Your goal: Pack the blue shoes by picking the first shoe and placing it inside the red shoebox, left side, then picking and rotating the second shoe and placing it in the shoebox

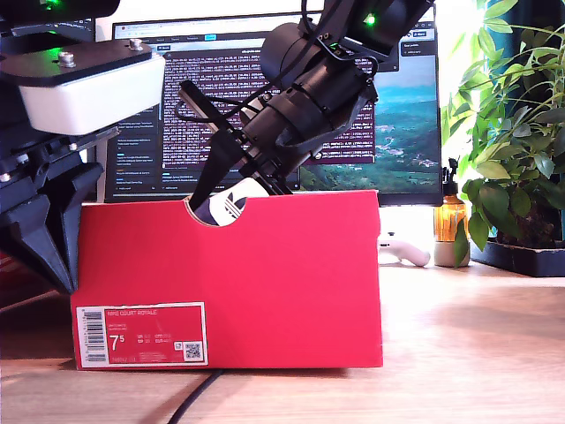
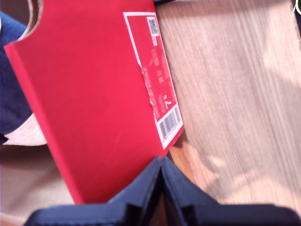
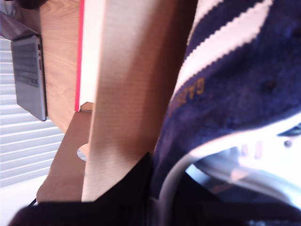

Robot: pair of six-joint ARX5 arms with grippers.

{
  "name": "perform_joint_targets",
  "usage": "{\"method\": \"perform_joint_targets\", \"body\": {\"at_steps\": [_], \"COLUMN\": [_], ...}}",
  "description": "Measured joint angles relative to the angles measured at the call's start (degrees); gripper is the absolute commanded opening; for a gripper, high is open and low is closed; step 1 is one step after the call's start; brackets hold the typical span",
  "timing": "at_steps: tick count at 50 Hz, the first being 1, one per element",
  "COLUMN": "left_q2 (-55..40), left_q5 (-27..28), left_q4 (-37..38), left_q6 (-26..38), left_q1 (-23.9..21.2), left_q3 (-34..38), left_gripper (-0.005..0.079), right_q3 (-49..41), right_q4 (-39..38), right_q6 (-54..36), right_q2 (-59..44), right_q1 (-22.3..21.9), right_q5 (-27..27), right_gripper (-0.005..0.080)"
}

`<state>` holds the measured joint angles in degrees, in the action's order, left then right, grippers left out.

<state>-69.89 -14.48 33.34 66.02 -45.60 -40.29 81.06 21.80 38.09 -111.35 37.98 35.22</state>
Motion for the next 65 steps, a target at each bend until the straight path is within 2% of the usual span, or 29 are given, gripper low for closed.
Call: {"method": "perform_joint_targets", "body": {"at_steps": [7,14,23,32,42,49,58,65], "left_q2": [0.00,0.00,0.00,0.00,0.00,0.00,0.00,0.00], "left_q5": [0.00,0.00,-0.02,-0.07,-0.07,-0.15,-0.35,-0.48], "left_q4": [0.00,0.00,0.00,0.00,0.00,0.07,0.07,0.09], "left_q6": [0.00,0.00,0.00,0.00,0.00,0.00,0.00,0.00], "left_q1": [0.00,0.00,0.00,0.00,0.00,0.00,0.00,0.00], "left_q3": [0.00,0.00,0.00,0.00,0.00,0.00,0.00,0.00], "left_gripper": [-0.0019,-0.0019,-0.0019,-0.0019,-0.0019,-0.0019,-0.0019,-0.0019], "right_q3": [0.00,0.00,0.00,0.00,0.13,2.71,12.33,16.63], "right_q4": [-0.28,-1.64,-1.46,0.31,0.76,3.96,10.71,16.90], "right_q6": [0.02,0.04,-0.04,-0.46,-0.74,-2.49,-6.71,-11.04], "right_q2": [0.00,0.00,0.00,0.00,0.00,0.00,-0.02,0.57], "right_q1": [0.13,0.83,1.49,1.49,1.46,1.44,1.14,1.07], "right_q5": [-0.13,-0.24,-0.28,-1.36,-1.33,-1.57,-3.41,-8.04], "right_gripper": [-0.0005,0.0109,0.0200,0.0238,0.0239,0.0240,0.0240,0.0270]}}
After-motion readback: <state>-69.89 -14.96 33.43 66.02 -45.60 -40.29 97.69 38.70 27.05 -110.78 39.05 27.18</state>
